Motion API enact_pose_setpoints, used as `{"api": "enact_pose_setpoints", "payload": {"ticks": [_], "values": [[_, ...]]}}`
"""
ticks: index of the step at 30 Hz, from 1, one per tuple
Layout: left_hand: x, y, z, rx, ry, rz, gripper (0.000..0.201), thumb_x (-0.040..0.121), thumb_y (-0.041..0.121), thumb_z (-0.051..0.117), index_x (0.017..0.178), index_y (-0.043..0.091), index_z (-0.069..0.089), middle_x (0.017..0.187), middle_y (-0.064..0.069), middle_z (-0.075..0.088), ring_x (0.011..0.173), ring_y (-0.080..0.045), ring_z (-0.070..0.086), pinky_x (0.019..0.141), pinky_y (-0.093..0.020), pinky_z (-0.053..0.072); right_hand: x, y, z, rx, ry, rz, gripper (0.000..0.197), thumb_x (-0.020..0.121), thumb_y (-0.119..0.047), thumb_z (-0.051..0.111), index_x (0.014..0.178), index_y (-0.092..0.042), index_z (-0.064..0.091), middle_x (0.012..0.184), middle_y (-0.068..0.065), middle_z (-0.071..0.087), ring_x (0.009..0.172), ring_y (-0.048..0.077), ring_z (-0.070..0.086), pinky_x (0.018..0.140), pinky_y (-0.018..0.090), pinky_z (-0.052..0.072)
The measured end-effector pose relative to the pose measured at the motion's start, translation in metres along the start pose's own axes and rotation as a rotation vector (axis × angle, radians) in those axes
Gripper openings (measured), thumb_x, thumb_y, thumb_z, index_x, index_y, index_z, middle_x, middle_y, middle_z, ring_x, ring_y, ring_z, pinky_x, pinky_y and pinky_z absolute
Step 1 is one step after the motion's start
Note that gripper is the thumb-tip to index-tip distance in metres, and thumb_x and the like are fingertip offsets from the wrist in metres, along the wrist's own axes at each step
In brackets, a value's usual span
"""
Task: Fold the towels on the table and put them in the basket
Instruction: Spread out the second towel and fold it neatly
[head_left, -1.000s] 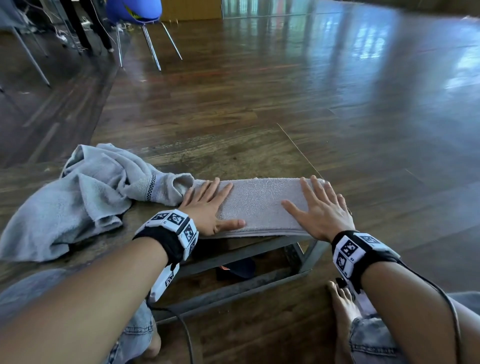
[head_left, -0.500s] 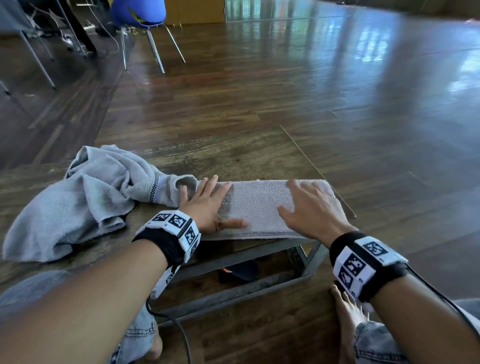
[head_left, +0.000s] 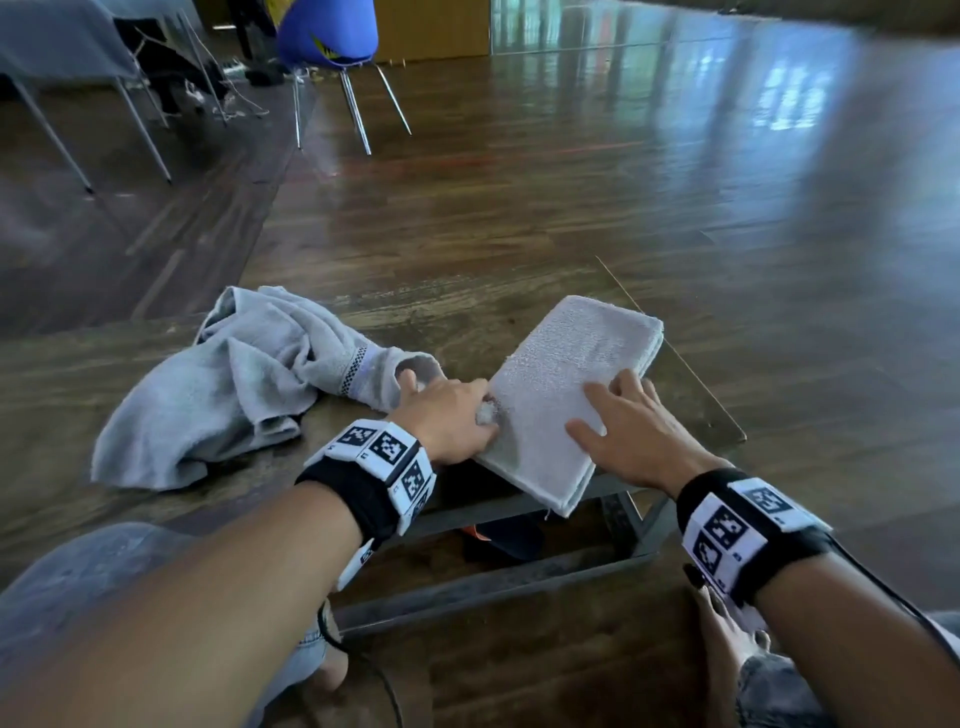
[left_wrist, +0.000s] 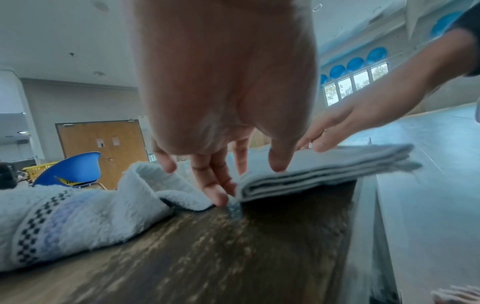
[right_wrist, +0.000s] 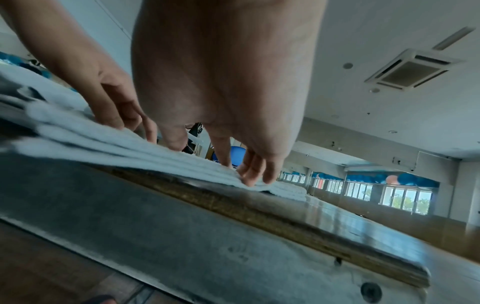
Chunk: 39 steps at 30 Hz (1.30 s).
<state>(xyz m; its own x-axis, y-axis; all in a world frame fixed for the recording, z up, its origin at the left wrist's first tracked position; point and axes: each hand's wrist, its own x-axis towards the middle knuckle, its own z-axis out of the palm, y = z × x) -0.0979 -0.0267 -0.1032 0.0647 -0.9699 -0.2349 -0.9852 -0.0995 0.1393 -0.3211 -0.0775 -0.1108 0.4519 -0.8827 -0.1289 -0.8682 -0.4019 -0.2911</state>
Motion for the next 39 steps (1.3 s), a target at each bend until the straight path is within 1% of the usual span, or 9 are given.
{"api": "enact_pose_setpoints", "payload": {"ticks": [5,10,14,19,24,27,30,34,39], "values": [[-0.02,0.003,0.002,-0.117,-0.09,0.05,0.05,0.096,0.034,0.045,0.145,0.031,0.033,0.109,0.003,0.067,0.123,-0.025,0.054,0.116,-0.065,0.005,-0.012,0.007,0.006,0.008,-0.174,-0.054,0.065,0.106,-0.049,0.029,0.162,-0.023,0.007,0.17,0.007,-0.007,0.157,0.025,-0.005,0.124,0.045,0.001],[-0.041,0.001,0.006,-0.086,-0.166,0.082,0.085,0.082,0.001,0.048,0.149,0.045,0.02,0.125,0.001,0.048,0.11,-0.03,0.041,0.094,-0.04,0.021,-0.029,0.022,0.004,0.056,-0.217,-0.077,0.061,0.105,-0.033,0.033,0.16,-0.042,0.009,0.17,-0.001,-0.013,0.156,0.025,-0.005,0.125,0.044,0.005],[-0.042,-0.007,0.008,-0.076,-0.116,0.121,0.089,0.08,-0.001,0.054,0.148,0.049,0.025,0.112,0.004,0.045,0.108,-0.028,0.047,0.1,-0.04,0.034,-0.04,0.028,0.013,-0.07,-0.246,-0.113,0.1,0.084,-0.01,0.054,0.158,-0.049,-0.003,0.166,-0.007,-0.024,0.156,0.022,-0.006,0.124,0.042,0.013],[-0.039,-0.012,0.011,-0.133,-0.037,0.161,0.073,0.086,0.006,0.059,0.145,0.042,0.039,0.106,0.004,0.042,0.109,-0.025,0.054,0.097,-0.038,0.044,-0.048,0.024,0.034,-0.112,0.042,-0.169,0.079,0.094,-0.038,0.062,0.157,-0.046,0.014,0.168,0.002,-0.003,0.152,0.027,0.014,0.122,0.045,0.023],[-0.032,-0.01,-0.003,-0.313,-0.123,0.115,0.079,0.077,0.041,0.081,0.145,0.038,0.042,0.129,-0.004,0.036,0.12,-0.021,0.044,0.11,-0.036,0.038,-0.036,0.017,0.024,0.339,0.118,-0.125,0.028,0.102,-0.037,0.054,0.127,-0.032,0.064,0.159,0.003,0.031,0.15,0.025,0.01,0.123,0.053,0.018],[-0.027,-0.008,-0.013,-0.548,-0.076,0.15,0.069,0.075,0.03,0.086,0.135,0.022,0.054,0.128,-0.002,0.051,0.118,-0.017,0.05,0.1,-0.026,0.044,-0.03,0.009,0.003,0.738,0.168,-0.055,0.047,0.093,-0.06,0.052,0.102,-0.019,0.072,0.114,0.006,0.071,0.11,0.02,0.062,0.091,0.044,0.049],[-0.02,-0.003,-0.02,-0.872,0.115,0.13,0.029,0.082,0.019,0.08,0.105,0.002,0.073,0.093,-0.006,0.072,0.087,-0.013,0.061,0.076,-0.021,0.046,-0.026,0.005,-0.018,0.906,0.22,0.019,0.067,0.076,-0.077,0.052,0.09,-0.017,0.077,0.085,-0.003,0.078,0.075,0.004,0.067,0.068,0.028,0.051],[0.003,0.002,-0.026,-0.817,0.219,-0.08,0.043,0.083,0.042,0.072,0.072,0.001,0.065,0.069,-0.002,0.061,0.063,-0.015,0.055,0.061,-0.027,0.04,-0.008,0.008,-0.027,0.965,0.147,0.127,0.046,0.091,-0.052,0.065,0.087,-0.008,0.076,0.083,0.004,0.079,0.077,0.018,0.076,0.067,0.035,0.06],[0.023,0.002,-0.002,-0.529,-0.026,-0.212,0.034,0.086,0.047,0.066,0.077,0.016,0.056,0.081,0.002,0.059,0.074,-0.013,0.058,0.058,-0.027,0.039,0.008,0.016,-0.014,0.872,-0.118,0.261,0.019,0.09,-0.018,0.063,0.083,-0.002,0.069,0.076,0.011,0.071,0.064,0.021,0.068,0.059,0.033,0.055]]}}
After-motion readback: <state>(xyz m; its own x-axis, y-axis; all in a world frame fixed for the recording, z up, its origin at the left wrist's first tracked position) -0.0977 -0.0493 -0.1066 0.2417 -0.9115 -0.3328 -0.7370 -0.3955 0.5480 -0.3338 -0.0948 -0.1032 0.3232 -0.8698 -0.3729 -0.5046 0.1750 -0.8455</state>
